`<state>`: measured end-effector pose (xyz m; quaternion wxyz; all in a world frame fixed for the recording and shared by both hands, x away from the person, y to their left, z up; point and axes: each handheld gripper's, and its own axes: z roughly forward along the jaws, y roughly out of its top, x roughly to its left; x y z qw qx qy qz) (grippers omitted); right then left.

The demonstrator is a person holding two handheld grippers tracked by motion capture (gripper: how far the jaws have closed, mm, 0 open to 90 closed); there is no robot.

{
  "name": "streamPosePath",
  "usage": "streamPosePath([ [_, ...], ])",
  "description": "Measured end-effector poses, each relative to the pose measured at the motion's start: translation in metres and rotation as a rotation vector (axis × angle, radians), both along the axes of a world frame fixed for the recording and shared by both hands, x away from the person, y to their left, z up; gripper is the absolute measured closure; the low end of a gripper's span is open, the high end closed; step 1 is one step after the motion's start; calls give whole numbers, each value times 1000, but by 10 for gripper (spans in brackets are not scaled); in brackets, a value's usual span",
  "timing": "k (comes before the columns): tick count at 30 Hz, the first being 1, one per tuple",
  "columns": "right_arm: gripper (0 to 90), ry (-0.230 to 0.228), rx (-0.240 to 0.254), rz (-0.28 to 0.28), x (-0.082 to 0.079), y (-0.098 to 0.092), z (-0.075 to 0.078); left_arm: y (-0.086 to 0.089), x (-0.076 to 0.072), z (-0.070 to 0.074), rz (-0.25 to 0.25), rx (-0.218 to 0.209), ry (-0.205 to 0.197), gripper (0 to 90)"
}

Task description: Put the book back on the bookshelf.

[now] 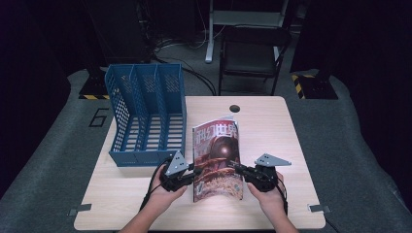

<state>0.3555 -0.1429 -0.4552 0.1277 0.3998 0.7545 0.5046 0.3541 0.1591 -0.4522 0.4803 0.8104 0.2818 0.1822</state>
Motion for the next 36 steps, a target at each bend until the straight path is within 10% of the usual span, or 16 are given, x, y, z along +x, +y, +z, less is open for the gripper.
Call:
streamPosePath([
  [12,759,96,37,77,10,3,-4,14,0,-4,55,-137,84,812],
  [21,748,204,90,102,16,-1,-9,14,1,-2,46,-141,83,840],
  [30,836,193,63,98,14,1,-6,17,1,1,36,-173,91,840],
  [36,865,10,36,68,3,4,8,19,-1,5,21,-200,73,835],
])
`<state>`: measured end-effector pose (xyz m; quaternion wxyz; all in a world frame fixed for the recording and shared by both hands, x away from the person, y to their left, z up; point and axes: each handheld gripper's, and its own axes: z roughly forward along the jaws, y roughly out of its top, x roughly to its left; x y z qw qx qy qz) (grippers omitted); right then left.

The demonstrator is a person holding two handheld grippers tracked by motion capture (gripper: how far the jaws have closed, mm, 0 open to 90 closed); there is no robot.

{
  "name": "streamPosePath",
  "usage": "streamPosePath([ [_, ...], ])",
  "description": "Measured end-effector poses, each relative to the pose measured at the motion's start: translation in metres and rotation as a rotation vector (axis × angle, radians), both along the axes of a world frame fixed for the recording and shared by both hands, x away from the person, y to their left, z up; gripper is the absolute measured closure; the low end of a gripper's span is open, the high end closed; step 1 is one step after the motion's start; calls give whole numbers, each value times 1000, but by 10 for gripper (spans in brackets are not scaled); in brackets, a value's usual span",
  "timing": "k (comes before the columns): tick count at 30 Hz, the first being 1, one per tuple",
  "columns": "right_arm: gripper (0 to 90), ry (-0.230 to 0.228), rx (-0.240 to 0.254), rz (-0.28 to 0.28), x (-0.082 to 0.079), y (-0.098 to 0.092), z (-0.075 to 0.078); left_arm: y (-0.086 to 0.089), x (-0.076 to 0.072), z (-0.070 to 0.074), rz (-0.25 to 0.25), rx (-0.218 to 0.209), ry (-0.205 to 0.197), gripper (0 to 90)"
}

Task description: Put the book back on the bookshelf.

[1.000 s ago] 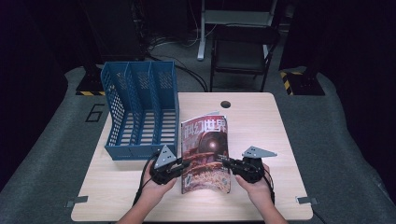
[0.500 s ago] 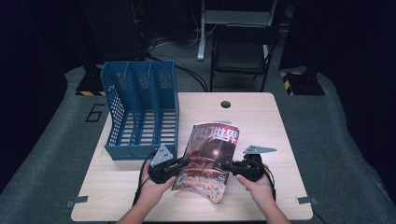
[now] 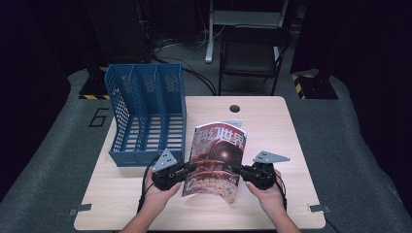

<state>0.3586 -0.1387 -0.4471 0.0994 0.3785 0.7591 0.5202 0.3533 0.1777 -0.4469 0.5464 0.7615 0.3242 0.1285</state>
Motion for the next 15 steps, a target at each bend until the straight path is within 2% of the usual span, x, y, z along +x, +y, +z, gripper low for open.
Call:
streamPosePath([
  [1,865,0,0,0,0,0,0,-1,0,0,-2,6,0,835],
  [2,866,-43,-22,-5,-3,2,3,0,1,-1,-5,22,-10,827],
  [3,866,-43,-22,-5,-3,2,3,0,1,-1,-5,22,-10,821],
  [4,867,-77,-38,-9,-5,4,4,0,1,-1,-1,21,2,816],
  [6,867,-90,-46,-8,-6,5,5,1,3,-1,2,28,-1,812],
  [7,867,-124,-65,-5,-9,7,7,1,2,-2,15,19,12,809],
  [9,867,-137,-74,-3,-11,9,8,2,3,-2,21,18,16,809],
  [10,867,-178,-102,0,-14,11,9,3,3,-2,24,19,17,810],
  [11,867,-178,-102,0,-14,11,9,3,2,-1,28,17,19,810],
  [12,866,-209,-114,7,-16,13,9,3,3,-1,27,21,9,811],
  [15,866,-223,-125,-1,-17,15,8,3,2,-1,24,46,-19,810],
])
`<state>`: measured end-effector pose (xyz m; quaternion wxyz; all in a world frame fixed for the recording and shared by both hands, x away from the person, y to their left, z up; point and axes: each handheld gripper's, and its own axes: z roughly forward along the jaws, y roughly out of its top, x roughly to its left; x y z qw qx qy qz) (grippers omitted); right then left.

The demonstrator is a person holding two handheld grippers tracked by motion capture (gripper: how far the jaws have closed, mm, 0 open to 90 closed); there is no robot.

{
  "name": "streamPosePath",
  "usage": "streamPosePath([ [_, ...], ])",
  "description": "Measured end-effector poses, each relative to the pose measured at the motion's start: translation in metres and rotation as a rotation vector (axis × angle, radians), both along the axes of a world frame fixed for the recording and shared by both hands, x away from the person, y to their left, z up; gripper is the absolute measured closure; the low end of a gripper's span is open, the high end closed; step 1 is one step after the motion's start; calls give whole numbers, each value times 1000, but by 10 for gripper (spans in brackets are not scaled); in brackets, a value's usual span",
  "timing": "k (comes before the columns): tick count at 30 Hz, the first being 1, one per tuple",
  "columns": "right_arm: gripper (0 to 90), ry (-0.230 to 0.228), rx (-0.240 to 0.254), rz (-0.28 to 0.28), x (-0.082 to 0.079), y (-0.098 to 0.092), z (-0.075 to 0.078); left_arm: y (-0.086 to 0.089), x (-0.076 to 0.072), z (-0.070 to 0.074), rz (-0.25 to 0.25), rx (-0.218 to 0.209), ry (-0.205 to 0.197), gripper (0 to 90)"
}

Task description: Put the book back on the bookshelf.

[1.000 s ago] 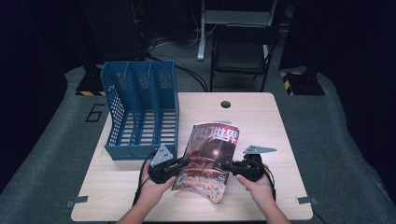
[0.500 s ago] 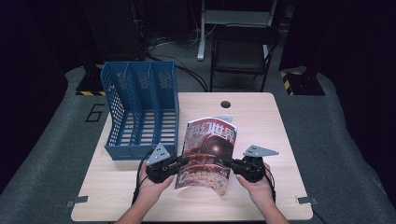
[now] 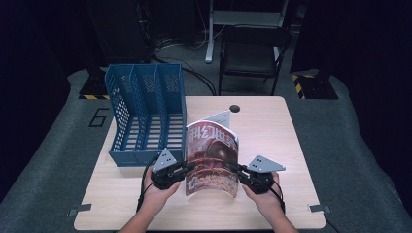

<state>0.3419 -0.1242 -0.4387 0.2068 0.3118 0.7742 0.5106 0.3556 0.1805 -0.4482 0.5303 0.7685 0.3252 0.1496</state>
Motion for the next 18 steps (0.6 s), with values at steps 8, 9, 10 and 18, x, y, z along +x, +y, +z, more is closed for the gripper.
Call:
streamPosePath([
  [8,848,22,29,15,2,-3,-4,2,-2,-8,4,3,4,814],
  [9,848,22,29,15,2,-3,-4,4,-2,-8,-1,2,16,814],
  [10,835,37,49,18,2,-5,-5,4,-2,-9,6,-4,6,816],
  [18,693,242,104,103,11,-19,-17,4,-7,-9,-4,3,5,820],
])
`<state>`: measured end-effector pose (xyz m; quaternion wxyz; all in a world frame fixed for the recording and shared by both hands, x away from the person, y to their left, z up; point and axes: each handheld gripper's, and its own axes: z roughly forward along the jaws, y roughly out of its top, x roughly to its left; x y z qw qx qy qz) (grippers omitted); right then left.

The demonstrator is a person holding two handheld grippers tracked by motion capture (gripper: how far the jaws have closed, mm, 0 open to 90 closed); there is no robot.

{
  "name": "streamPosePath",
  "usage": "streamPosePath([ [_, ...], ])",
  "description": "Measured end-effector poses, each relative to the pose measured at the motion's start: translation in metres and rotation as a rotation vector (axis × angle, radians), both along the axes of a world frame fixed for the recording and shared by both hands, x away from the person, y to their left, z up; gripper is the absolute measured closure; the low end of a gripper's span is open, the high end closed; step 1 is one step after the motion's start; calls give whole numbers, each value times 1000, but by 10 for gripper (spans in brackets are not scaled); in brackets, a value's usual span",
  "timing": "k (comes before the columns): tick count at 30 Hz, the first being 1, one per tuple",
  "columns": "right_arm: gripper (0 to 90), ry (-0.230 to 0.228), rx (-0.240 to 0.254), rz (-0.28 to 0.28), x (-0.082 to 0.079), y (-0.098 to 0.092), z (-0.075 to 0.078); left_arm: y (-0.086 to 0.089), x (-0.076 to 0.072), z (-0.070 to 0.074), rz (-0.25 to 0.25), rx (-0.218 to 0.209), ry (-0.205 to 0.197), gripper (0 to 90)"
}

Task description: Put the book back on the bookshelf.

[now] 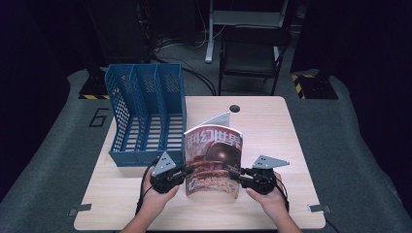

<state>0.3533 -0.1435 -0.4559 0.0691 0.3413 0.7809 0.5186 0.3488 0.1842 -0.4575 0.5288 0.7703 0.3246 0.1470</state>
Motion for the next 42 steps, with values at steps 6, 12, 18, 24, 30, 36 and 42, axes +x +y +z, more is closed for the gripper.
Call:
streamPosePath([
  [6,735,159,-55,64,6,-4,-17,0,-2,1,-12,26,-18,823],
  [12,862,190,-163,90,4,3,-20,-1,-5,2,-11,29,-24,826],
  [18,866,132,-211,52,3,7,-20,-5,-8,5,-17,77,-60,822],
  [24,867,49,-243,-24,1,13,-19,-5,-5,7,-11,70,-76,821],
  [30,866,-50,-241,-103,7,20,-21,-7,1,6,9,76,-107,820],
  [36,861,-49,-218,-97,5,21,-29,-1,3,-1,28,22,-41,800],
  [42,804,22,-196,-62,0,14,-29,0,-3,-1,-21,49,-6,759],
])
